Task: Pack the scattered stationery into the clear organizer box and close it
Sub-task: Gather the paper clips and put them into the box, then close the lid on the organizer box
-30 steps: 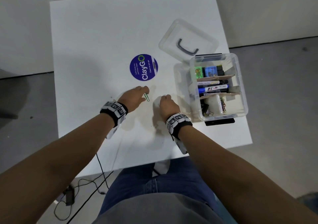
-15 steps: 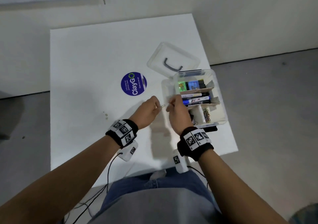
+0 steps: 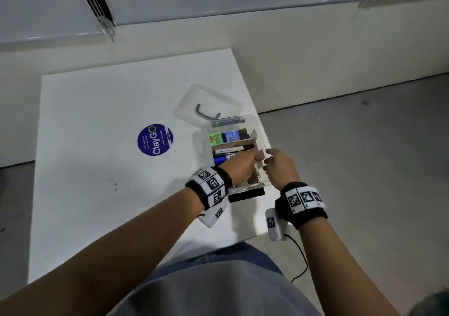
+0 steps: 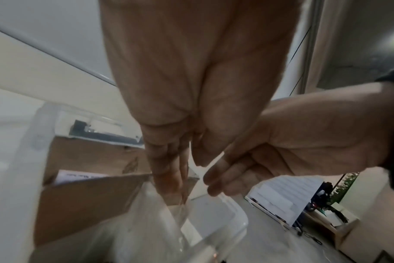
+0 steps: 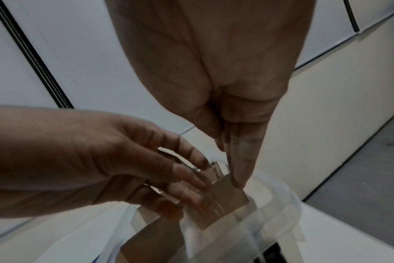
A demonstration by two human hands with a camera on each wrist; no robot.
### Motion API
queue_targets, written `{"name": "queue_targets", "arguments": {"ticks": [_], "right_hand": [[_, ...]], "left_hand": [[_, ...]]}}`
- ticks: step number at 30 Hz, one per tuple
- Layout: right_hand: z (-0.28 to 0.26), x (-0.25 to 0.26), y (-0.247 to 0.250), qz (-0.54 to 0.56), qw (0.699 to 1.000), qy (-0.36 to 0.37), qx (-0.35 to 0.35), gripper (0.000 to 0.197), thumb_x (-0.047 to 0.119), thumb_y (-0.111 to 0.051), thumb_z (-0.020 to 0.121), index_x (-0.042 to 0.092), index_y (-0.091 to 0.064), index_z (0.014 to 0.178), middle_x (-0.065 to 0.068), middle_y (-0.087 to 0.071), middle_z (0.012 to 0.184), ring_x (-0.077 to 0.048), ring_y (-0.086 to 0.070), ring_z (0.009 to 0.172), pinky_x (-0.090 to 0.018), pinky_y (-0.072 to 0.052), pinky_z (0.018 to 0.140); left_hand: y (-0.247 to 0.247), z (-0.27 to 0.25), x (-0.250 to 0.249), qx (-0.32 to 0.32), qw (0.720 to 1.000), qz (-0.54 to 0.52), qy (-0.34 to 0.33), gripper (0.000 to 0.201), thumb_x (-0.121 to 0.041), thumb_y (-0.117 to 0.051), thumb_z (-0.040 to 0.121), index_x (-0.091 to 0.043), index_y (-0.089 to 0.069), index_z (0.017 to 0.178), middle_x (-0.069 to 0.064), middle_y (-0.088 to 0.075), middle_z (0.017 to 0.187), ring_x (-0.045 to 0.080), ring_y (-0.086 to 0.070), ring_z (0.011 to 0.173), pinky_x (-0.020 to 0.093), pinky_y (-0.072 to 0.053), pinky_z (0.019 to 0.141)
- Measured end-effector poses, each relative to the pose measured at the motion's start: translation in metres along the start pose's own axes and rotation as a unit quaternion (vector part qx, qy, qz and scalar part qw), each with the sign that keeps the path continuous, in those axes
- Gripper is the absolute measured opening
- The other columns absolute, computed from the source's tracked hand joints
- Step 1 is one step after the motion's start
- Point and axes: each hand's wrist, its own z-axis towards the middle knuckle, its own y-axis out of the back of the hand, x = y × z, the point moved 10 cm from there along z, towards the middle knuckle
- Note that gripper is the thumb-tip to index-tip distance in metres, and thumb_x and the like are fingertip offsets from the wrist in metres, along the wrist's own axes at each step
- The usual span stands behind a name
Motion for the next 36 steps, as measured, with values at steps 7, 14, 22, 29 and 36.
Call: {"name": "queue_targets", "arguments": {"ticks": [7, 14, 22, 29, 36], "right_hand": [[0.002, -0.024, -0.013, -0.103, 0.993, -0.034, 0.041, 0.033, 0.018, -0.049, 0.092, 0.010, -0.049, 0.124, -0.020, -0.060, 0.120, -0.039, -0.058, 0.109, -0.042, -0.049, 0.091], [0.006, 0.003, -0.018, -0.107, 0.992, 0.036, 0.054, 0.032, 0.004, -0.041, 0.088, 0.019, -0.057, 0.112, -0.018, -0.067, 0.103, -0.037, -0.062, 0.094, -0.033, -0.048, 0.079], [0.025, 0.119, -0.079, -0.163, 0.942, 0.235, 0.177, 0.034, 0.001, -0.042, 0.087, 0.024, -0.059, 0.106, -0.006, -0.071, 0.103, -0.029, -0.064, 0.094, -0.037, -0.052, 0.084], [0.064, 0.171, -0.124, -0.086, 0.938, 0.247, 0.227, 0.039, 0.048, -0.043, 0.096, 0.013, -0.061, 0.093, -0.007, -0.068, 0.099, -0.025, -0.064, 0.091, -0.037, -0.050, 0.081], [0.136, 0.124, -0.132, -0.318, 0.920, 0.187, 0.130, 0.033, 0.023, -0.051, 0.095, 0.009, -0.048, 0.125, -0.015, -0.054, 0.124, -0.033, -0.054, 0.114, -0.042, -0.046, 0.088]], "left_hand": [[0.053, 0.000, 0.021, -0.116, 0.992, 0.045, 0.035, 0.023, -0.005, -0.041, 0.095, -0.012, -0.056, 0.111, 0.010, -0.065, 0.107, 0.026, -0.063, 0.095, 0.044, -0.053, 0.084], [0.074, 0.000, 0.027, -0.173, 0.971, 0.155, -0.048, 0.042, -0.001, -0.049, 0.091, -0.022, -0.059, 0.126, 0.008, -0.053, 0.136, 0.025, -0.049, 0.124, 0.044, -0.043, 0.103], [0.126, -0.034, 0.103, -0.154, 0.947, 0.282, 0.023, 0.029, -0.018, -0.056, 0.091, -0.027, -0.065, 0.118, 0.003, -0.069, 0.115, 0.025, -0.060, 0.112, 0.038, -0.037, 0.101], [0.168, -0.091, 0.191, -0.176, 0.958, 0.161, 0.158, 0.036, -0.031, -0.040, 0.093, -0.022, -0.067, 0.114, 0.005, -0.070, 0.112, 0.028, -0.063, 0.102, 0.038, -0.048, 0.089], [0.174, -0.102, 0.242, -0.193, 0.947, 0.143, 0.212, 0.024, -0.016, -0.051, 0.096, -0.016, -0.066, 0.115, 0.011, -0.069, 0.117, 0.032, -0.065, 0.103, 0.043, -0.051, 0.089]]}}
